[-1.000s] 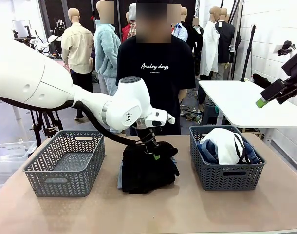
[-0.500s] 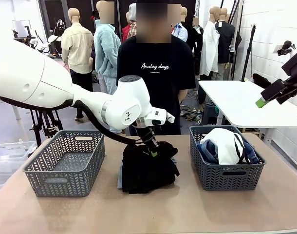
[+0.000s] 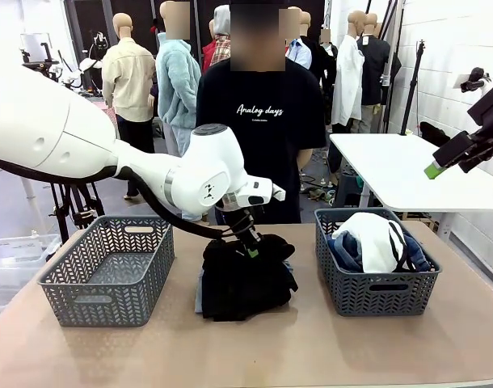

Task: Sort the tops and bottoms.
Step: Lift clothes from the center of the table with your left hand.

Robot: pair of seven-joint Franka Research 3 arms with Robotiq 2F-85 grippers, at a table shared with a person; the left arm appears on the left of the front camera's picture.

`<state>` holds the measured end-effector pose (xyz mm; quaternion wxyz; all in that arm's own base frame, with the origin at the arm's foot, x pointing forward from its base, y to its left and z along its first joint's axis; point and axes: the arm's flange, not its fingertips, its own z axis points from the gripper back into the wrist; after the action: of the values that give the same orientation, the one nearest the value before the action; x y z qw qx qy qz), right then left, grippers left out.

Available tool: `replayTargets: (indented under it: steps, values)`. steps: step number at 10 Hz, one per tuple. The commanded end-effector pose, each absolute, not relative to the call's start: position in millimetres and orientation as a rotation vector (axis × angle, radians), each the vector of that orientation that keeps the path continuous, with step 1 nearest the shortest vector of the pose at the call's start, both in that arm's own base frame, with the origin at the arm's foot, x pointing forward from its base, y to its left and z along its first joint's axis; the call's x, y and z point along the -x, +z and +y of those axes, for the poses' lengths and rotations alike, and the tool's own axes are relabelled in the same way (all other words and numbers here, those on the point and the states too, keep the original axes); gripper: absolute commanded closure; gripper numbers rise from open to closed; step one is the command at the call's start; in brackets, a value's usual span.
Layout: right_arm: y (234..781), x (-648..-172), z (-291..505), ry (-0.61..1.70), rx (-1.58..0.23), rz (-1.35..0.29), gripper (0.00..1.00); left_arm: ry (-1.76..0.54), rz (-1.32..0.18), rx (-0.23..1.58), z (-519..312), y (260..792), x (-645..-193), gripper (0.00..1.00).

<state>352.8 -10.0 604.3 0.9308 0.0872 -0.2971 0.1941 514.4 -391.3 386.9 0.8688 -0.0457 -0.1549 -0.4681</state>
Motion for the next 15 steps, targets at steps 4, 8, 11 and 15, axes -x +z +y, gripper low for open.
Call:
replayTargets:
  steps: [4,8,11,15]
  values:
    - [603.7,-352.7,-9.8,0.391,-0.171,-0.597,0.0,-0.987,-0.328,0.094,-393.2,387.9,-513.3,1.0]
    - [603.7,-352.7,-9.8,0.391,-0.171,-0.597,0.0,-1.025,-0.399,0.132,-365.1,513.8,-489.3,1.0]
    - [603.7,-352.7,-9.8,0.391,-0.171,-0.597,0.0,-0.956,-0.458,-0.028,-336.8,604.2,-468.2,1.0]
    - [603.7,-352.7,-9.8,0.391,-0.171,-0.597,0.0,-0.978,-0.662,-0.095,-331.0,713.3,-425.1,1.0]
